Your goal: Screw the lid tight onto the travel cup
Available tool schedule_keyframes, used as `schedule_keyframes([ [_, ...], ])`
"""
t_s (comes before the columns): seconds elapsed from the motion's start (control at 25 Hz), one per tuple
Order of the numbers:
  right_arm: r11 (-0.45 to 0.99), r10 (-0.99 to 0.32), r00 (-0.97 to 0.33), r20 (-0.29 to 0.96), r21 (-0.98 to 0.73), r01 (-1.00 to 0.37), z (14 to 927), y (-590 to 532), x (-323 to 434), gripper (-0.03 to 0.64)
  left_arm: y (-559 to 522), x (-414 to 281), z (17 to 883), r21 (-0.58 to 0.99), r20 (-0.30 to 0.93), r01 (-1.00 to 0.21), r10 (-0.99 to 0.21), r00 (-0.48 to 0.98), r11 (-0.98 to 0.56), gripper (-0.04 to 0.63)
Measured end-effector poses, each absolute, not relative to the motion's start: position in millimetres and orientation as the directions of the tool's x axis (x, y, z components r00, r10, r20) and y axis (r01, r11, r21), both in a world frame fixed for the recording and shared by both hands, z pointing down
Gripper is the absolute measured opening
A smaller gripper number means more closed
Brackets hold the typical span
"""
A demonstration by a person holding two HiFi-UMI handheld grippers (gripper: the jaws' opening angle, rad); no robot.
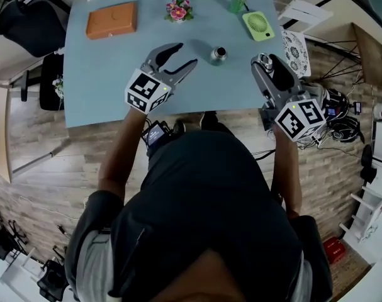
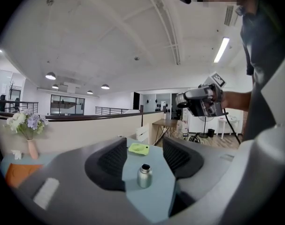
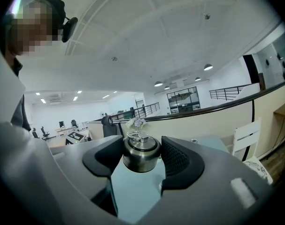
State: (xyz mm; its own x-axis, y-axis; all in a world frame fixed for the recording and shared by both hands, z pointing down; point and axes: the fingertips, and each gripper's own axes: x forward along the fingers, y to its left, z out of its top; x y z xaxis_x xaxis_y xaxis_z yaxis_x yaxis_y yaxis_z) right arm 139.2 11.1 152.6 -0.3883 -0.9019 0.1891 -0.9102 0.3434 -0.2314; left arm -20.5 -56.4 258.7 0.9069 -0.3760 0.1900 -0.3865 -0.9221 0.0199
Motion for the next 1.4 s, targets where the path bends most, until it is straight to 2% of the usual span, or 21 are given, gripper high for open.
schedule_keyframes([
  [0.32, 0.387, -0.871, -0.441, 0.217, -0.248, -0.888, 185, -25, 149, 0.253, -70, 16, 304, 0.046, 0.242, -0.357, -0.336, 0.91, -0.933, 0.285],
  [0.68, 0.409, -0.836, -0.471, 0.282, -0.252, -0.877, 230, -59, 154, 0.254, -85, 45, 366, 0.064, 0.319, -0.324, -0.288, 0.903, -0.944, 0.328],
  [1.4, 0.497, -0.758, -0.532, 0.378, -0.193, -0.846, 325, -107, 136, 0.255, -91, 97, 455, 0.061, 0.396, -0.236, -0.193, 0.898, -0.97, 0.39],
])
